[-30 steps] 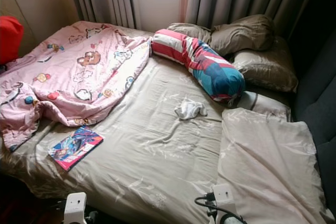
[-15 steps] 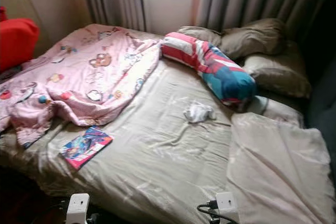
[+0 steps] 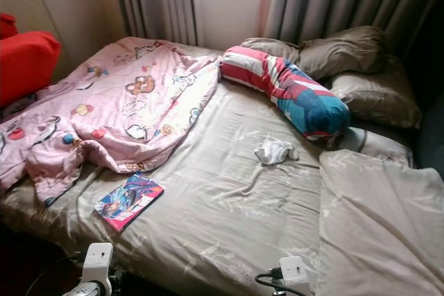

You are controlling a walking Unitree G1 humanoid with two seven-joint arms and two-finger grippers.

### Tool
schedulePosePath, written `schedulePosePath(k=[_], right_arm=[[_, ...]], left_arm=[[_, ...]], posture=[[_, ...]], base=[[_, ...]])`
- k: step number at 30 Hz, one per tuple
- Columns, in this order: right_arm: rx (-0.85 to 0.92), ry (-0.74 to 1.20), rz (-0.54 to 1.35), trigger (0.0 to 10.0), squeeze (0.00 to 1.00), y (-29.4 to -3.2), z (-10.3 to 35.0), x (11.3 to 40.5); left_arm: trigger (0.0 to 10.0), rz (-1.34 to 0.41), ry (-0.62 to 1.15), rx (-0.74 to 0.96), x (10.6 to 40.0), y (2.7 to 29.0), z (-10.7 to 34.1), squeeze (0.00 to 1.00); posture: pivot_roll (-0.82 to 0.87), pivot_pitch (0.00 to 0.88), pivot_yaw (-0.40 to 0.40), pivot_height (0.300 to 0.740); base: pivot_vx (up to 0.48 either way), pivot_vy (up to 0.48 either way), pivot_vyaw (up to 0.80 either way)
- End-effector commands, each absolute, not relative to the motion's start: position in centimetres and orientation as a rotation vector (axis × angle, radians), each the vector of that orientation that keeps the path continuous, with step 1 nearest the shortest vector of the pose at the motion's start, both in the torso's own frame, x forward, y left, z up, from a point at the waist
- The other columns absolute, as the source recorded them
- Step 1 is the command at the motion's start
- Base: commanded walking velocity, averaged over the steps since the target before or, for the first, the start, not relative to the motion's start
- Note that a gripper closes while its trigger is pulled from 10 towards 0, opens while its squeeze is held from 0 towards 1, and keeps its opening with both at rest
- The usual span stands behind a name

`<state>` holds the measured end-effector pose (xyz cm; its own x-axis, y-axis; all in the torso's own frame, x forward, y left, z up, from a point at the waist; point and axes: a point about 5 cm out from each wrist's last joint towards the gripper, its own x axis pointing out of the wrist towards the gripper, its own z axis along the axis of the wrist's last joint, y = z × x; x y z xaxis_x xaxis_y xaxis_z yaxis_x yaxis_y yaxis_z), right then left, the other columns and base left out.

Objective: Clean up the room

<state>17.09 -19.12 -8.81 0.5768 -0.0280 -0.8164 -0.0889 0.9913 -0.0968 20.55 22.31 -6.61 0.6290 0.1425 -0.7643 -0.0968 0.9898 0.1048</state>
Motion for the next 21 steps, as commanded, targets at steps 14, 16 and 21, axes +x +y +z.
schedulePosePath(k=[14,16,21], right_arm=[[-0.150,0.953,0.041,10.0,0.00,-19.80,-8.43,17.78],[-0.151,0.956,0.046,10.0,0.00,-19.82,-8.44,17.77],[-0.156,0.959,0.049,10.0,0.00,-19.84,-8.45,17.75]], left_arm=[[10.0,0.151,0.906,0.039,20.31,21.82,-6.91,0.00],[10.0,0.149,0.903,0.040,20.41,21.85,-6.85,0.00],[10.0,0.148,0.900,0.041,20.46,21.88,-6.81,0.00]], posture=[[-0.01,0.000,0.003,0.740],[-0.01,0.000,0.006,0.740],[-0.02,0.000,0.011,0.740]], base=[[0.000,0.350,0.00],[0.000,0.349,0.00],[0.000,0.349,0.00]])
